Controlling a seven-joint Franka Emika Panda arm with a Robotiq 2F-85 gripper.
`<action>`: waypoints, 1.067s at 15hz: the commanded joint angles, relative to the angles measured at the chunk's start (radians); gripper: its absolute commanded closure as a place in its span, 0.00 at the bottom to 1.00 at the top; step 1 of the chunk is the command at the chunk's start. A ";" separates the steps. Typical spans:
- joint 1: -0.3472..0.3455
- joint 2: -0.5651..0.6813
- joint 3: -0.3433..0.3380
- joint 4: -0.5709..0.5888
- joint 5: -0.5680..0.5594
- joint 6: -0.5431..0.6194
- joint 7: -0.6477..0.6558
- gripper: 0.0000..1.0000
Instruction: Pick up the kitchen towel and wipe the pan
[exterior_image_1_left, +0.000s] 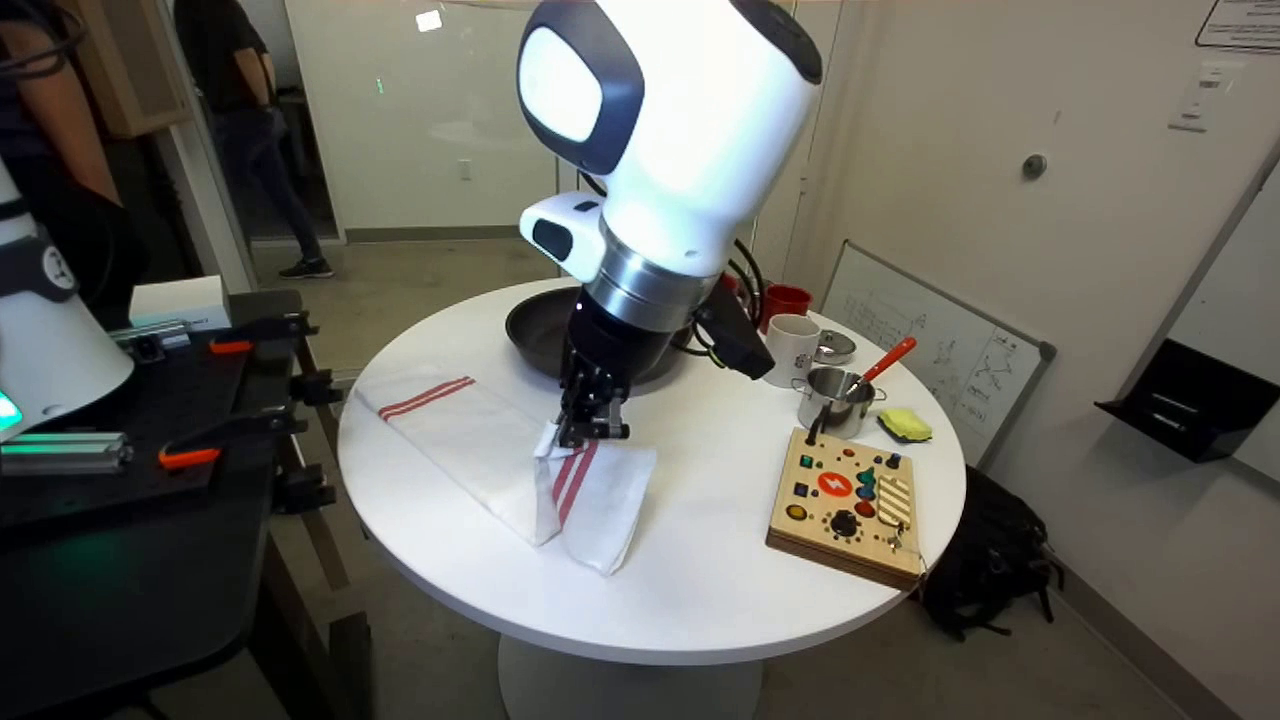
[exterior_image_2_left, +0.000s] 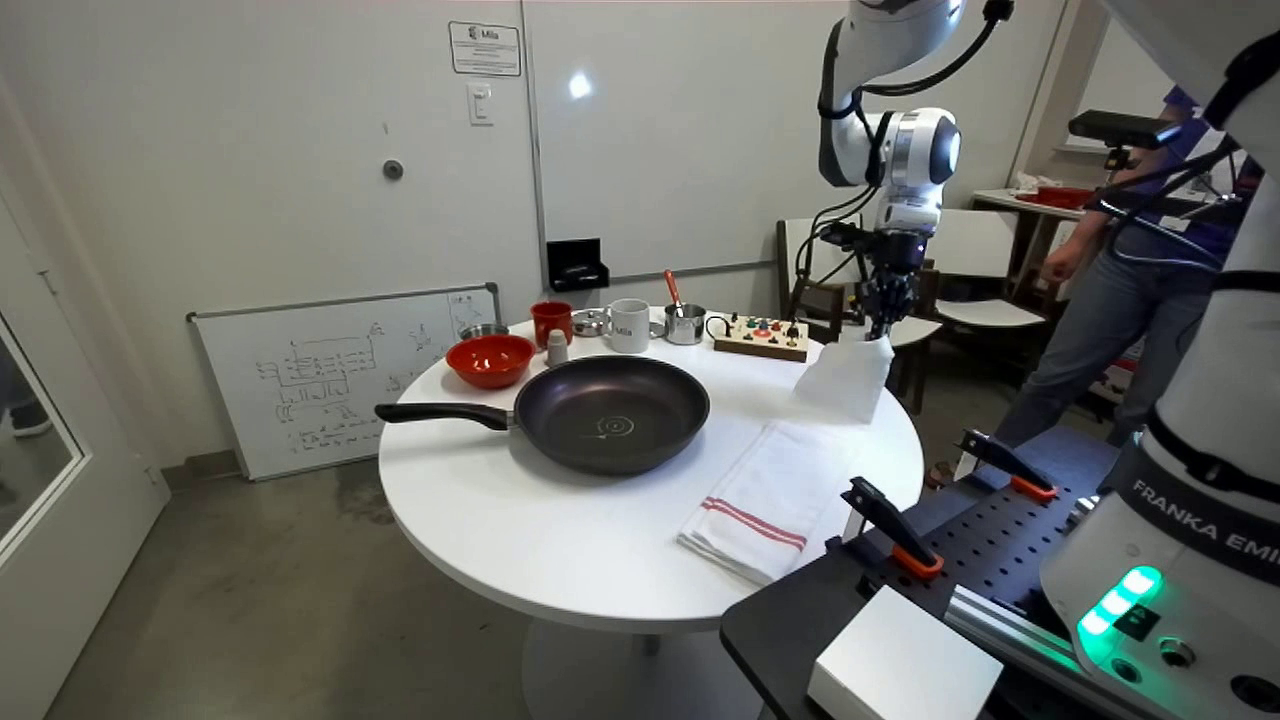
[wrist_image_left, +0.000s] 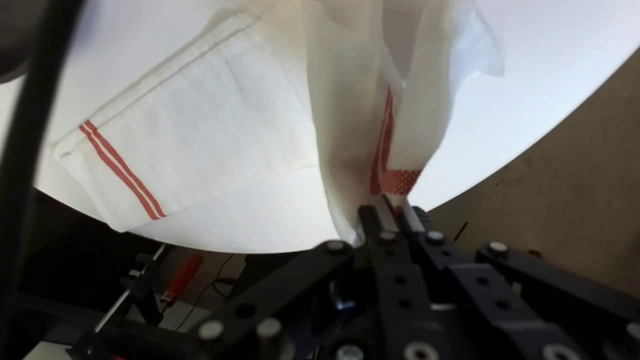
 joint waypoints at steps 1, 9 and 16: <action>-0.090 -0.136 0.157 -0.078 -0.110 0.141 -0.100 0.98; -0.361 -0.305 0.456 -0.149 -0.295 0.191 -0.300 0.98; -0.508 -0.312 0.662 -0.154 -0.377 0.102 -0.466 0.99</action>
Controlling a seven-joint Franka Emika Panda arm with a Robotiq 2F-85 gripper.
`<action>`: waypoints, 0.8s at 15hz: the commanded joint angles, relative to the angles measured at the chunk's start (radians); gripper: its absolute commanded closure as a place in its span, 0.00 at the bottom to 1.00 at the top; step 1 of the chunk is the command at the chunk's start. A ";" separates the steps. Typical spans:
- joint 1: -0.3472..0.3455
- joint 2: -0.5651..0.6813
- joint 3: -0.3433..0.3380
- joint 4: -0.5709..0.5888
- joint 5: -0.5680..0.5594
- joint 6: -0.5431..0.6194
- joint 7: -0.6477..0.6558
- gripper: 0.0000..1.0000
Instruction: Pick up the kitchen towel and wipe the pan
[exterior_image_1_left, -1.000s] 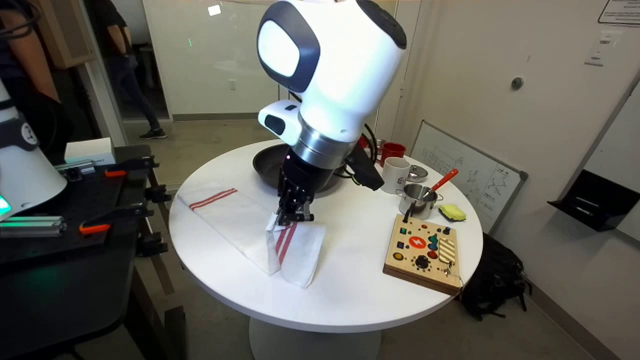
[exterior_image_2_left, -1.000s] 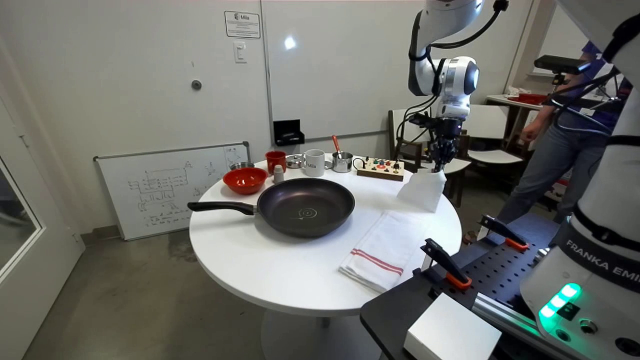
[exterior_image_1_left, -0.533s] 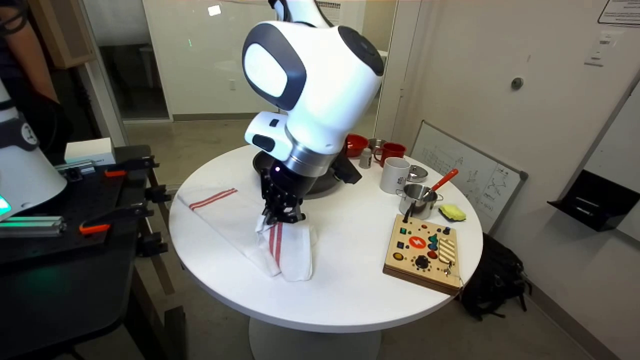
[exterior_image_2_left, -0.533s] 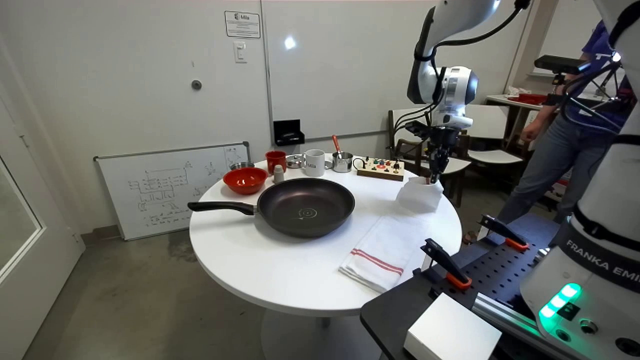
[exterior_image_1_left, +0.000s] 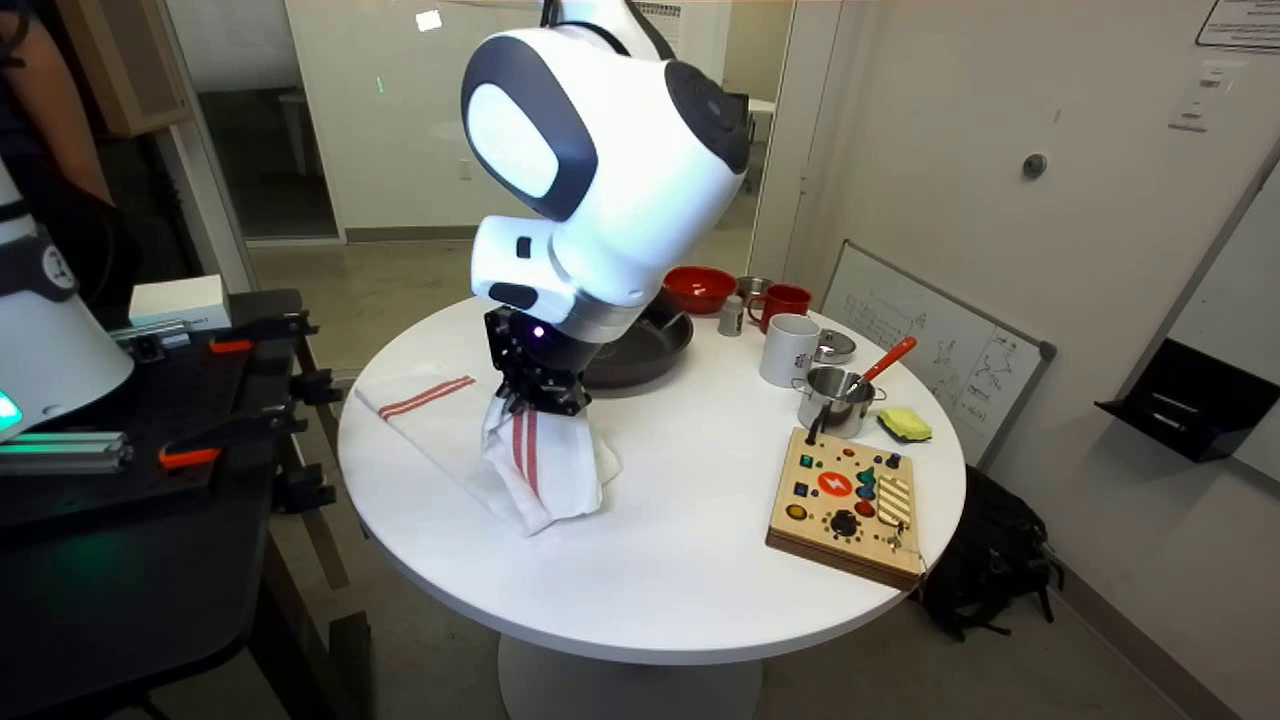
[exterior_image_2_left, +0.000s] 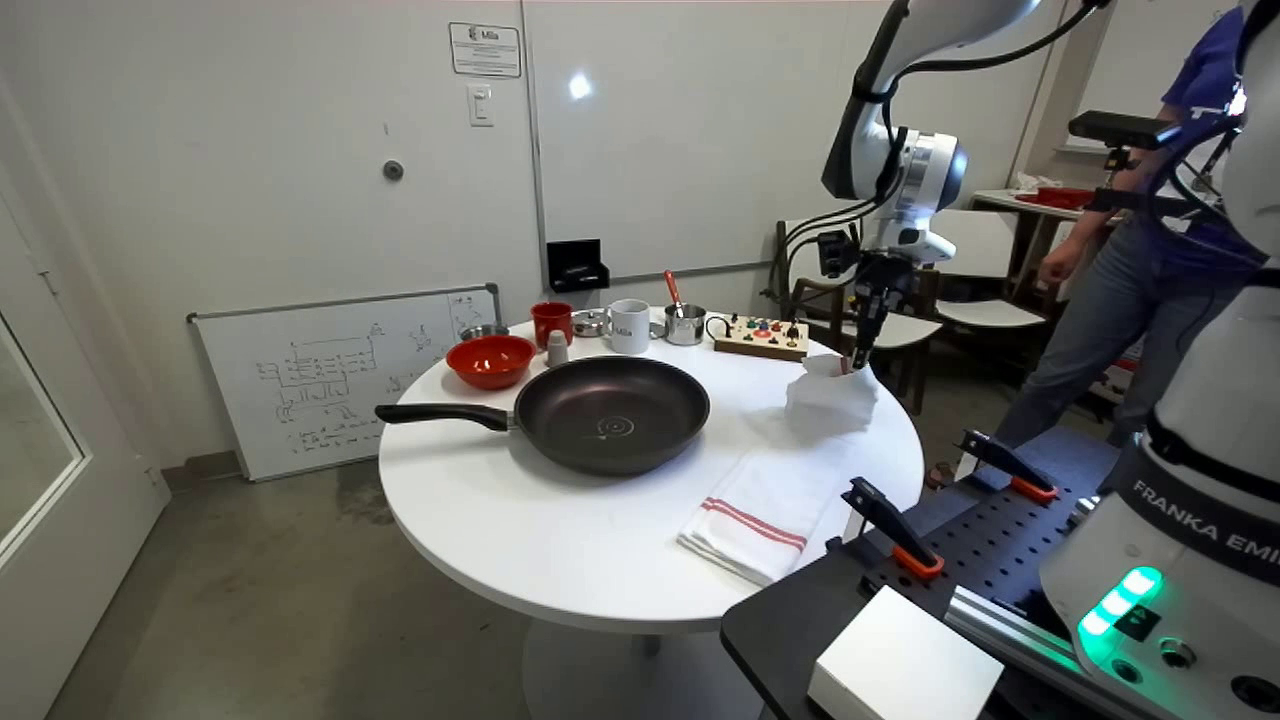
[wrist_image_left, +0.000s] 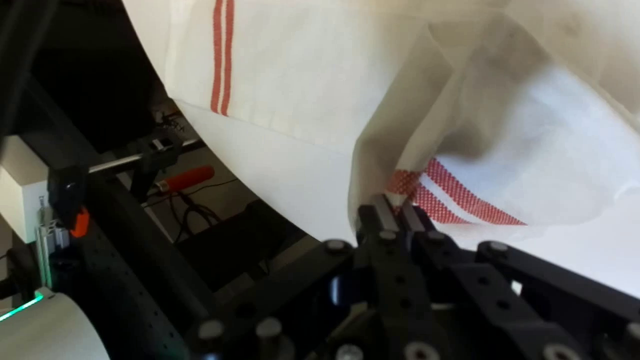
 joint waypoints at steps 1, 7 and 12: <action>-0.032 -0.009 0.080 -0.018 -0.063 -0.044 -0.059 0.99; -0.029 -0.001 0.126 -0.012 -0.096 -0.108 -0.067 0.97; -0.029 -0.034 0.141 -0.065 0.001 -0.034 -0.036 0.97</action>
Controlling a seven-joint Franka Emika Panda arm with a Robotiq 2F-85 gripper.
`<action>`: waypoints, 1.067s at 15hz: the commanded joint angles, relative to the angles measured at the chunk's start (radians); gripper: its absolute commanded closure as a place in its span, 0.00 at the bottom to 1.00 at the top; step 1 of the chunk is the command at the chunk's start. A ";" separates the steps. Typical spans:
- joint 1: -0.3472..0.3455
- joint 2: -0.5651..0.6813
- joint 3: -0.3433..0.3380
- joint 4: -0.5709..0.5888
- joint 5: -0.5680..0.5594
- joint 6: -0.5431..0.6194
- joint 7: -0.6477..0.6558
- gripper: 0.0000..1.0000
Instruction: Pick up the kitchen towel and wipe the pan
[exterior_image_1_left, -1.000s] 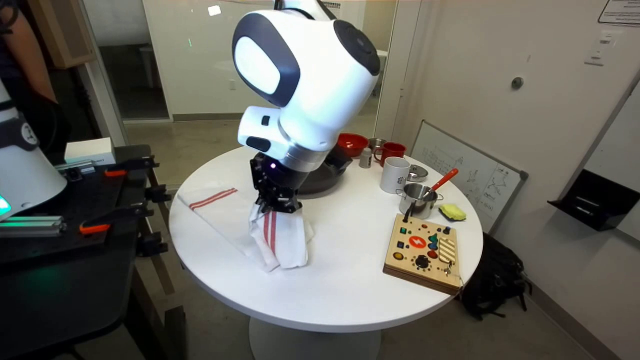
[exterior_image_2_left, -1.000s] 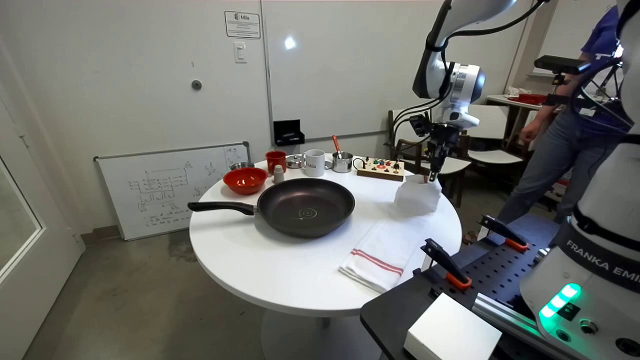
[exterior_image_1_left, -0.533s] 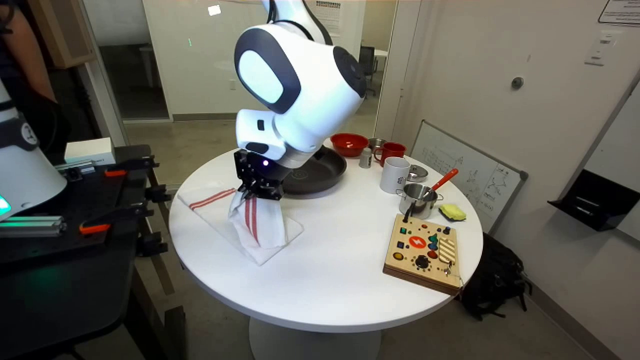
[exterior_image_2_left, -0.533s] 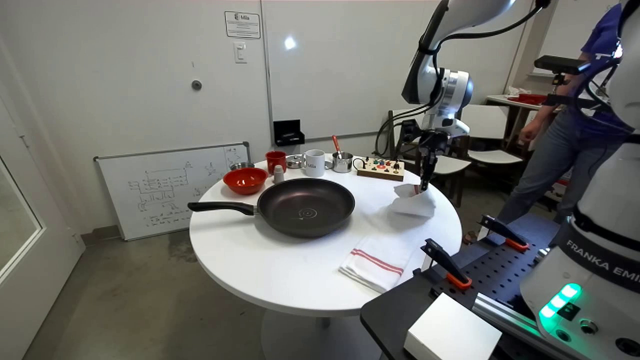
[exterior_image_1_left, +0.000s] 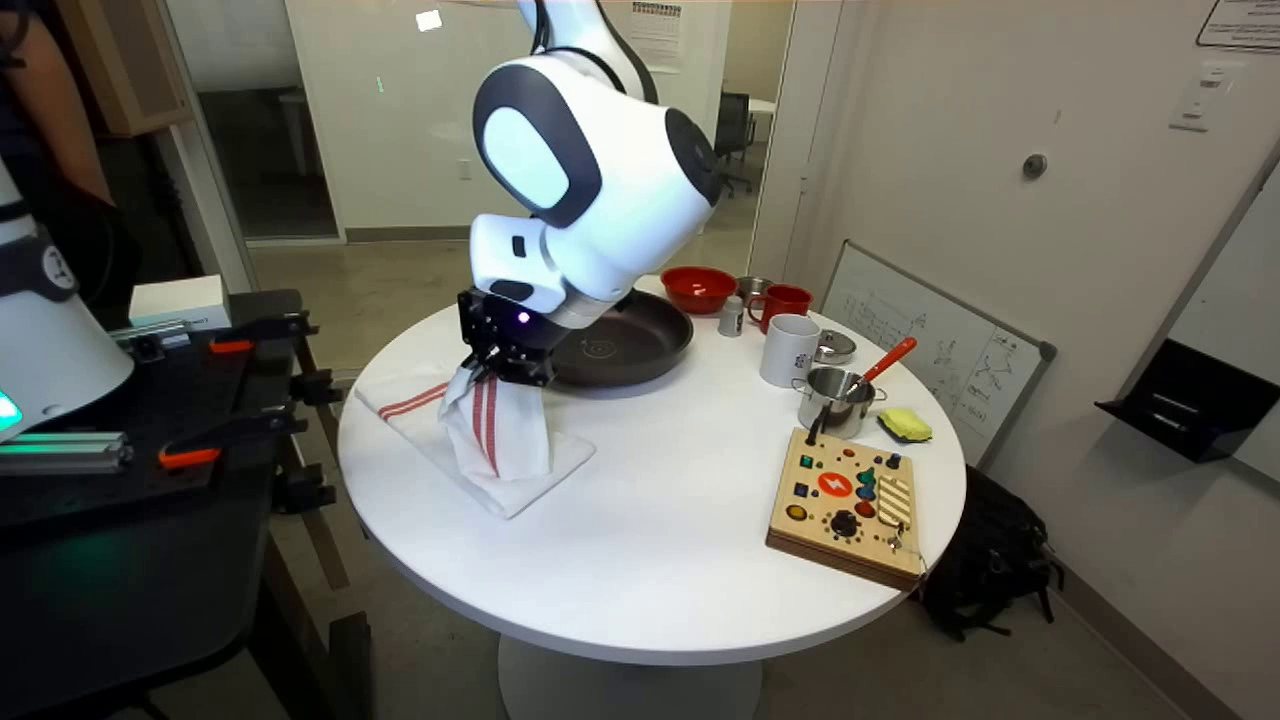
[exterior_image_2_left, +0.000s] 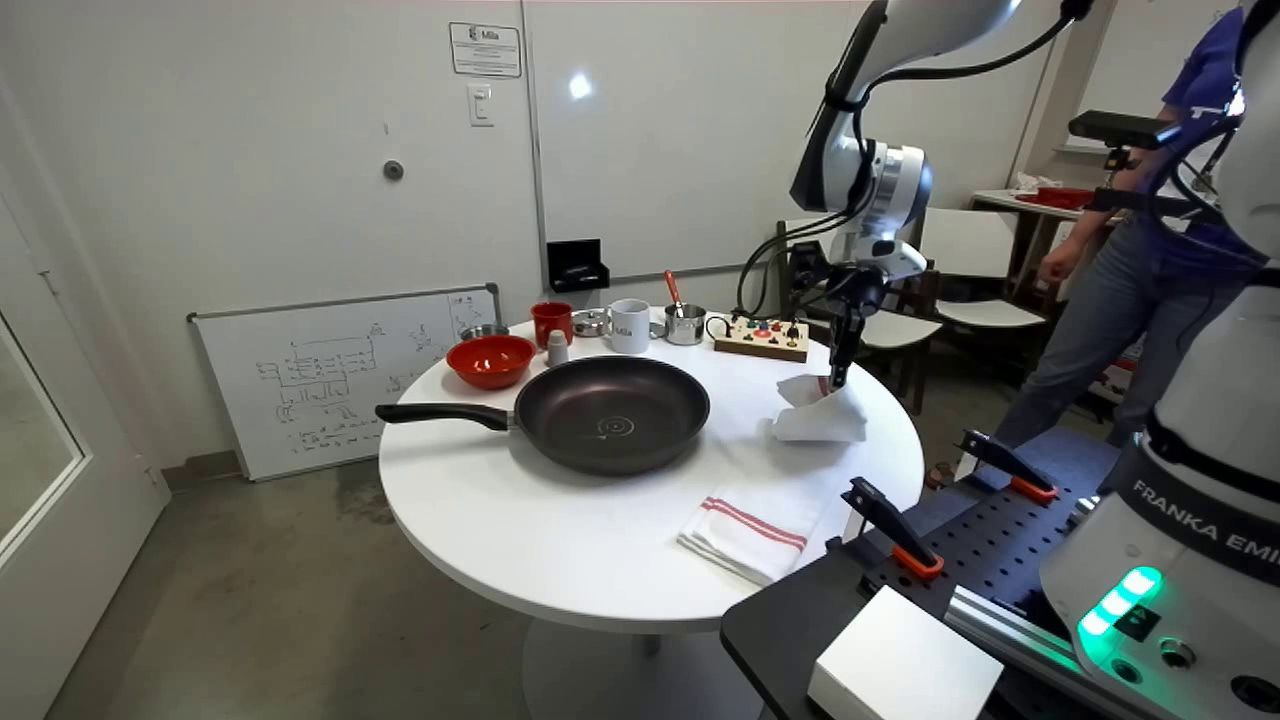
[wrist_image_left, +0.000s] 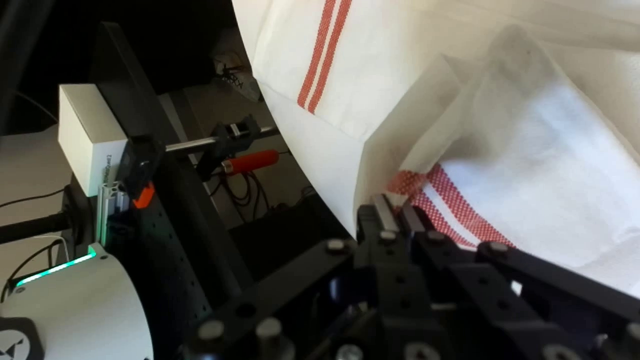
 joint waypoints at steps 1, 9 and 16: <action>-0.015 -0.042 0.019 -0.053 0.083 0.070 0.016 0.98; 0.000 -0.046 0.002 -0.053 0.129 0.067 0.200 0.98; 0.006 -0.086 0.010 -0.103 0.123 0.078 0.316 0.98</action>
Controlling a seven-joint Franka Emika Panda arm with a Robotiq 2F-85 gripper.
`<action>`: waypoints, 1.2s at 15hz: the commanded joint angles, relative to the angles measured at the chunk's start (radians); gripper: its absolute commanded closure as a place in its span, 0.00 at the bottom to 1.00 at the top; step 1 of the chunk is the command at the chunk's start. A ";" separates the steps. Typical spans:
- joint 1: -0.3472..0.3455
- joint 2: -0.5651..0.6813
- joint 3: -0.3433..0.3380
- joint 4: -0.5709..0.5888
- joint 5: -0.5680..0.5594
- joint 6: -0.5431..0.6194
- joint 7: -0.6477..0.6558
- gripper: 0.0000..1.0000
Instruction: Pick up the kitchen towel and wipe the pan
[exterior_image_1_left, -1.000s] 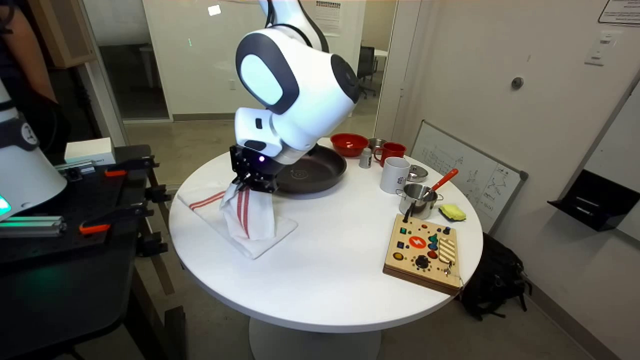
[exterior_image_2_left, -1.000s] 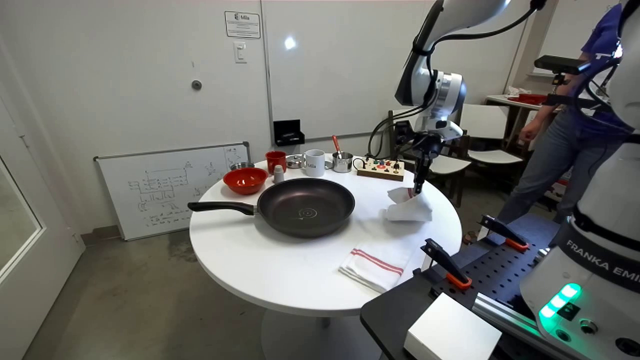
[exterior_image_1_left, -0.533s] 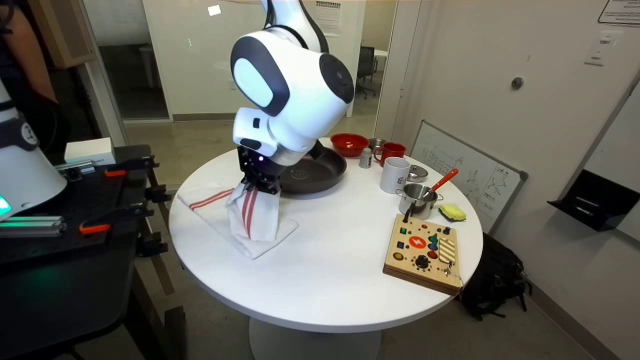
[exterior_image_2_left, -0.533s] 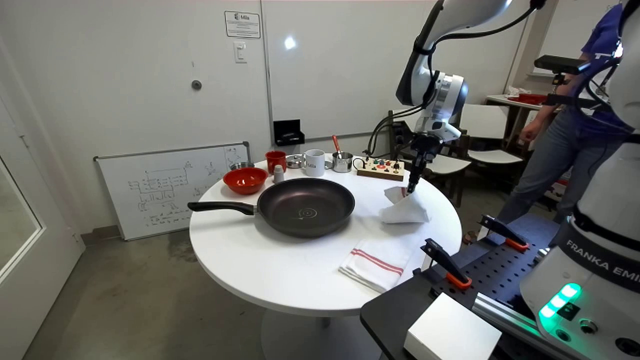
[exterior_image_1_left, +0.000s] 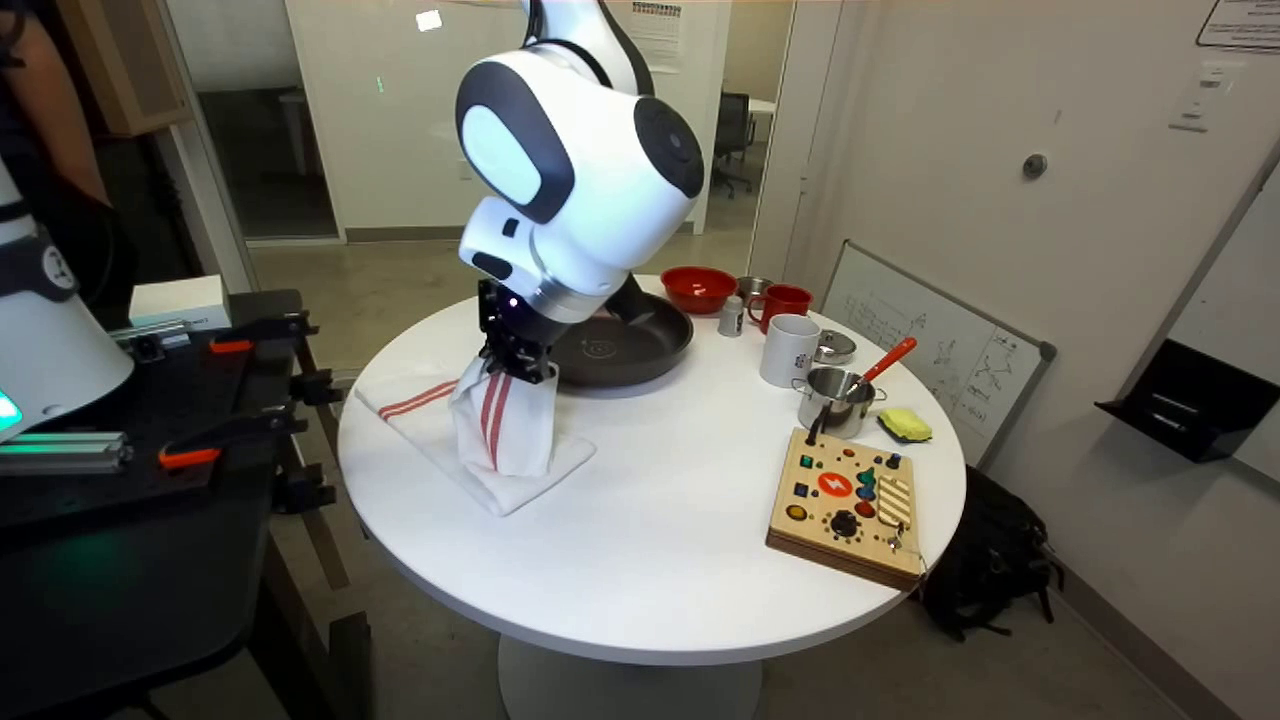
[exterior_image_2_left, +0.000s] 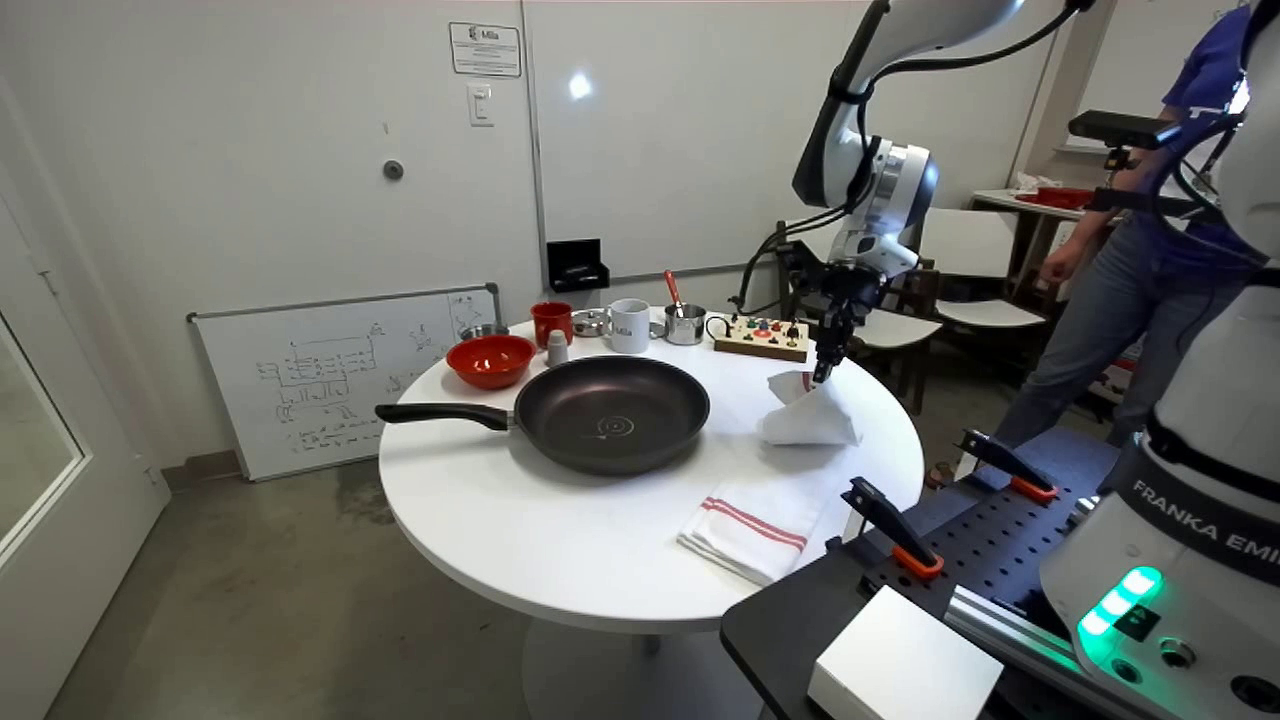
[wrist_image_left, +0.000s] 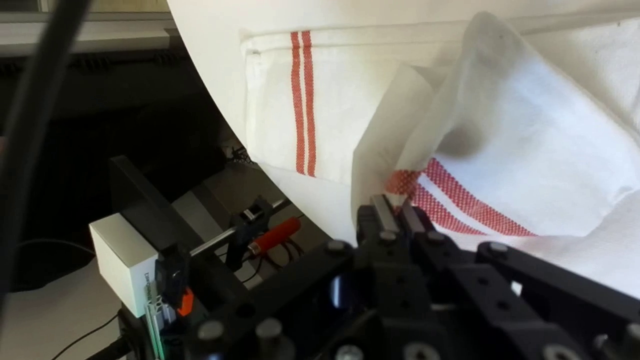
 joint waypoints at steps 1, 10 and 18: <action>0.005 -0.064 0.005 -0.069 -0.006 0.010 0.034 0.98; 0.011 -0.092 0.048 -0.147 -0.009 0.043 -0.065 0.98; 0.002 -0.118 0.070 -0.238 -0.009 0.154 -0.258 0.98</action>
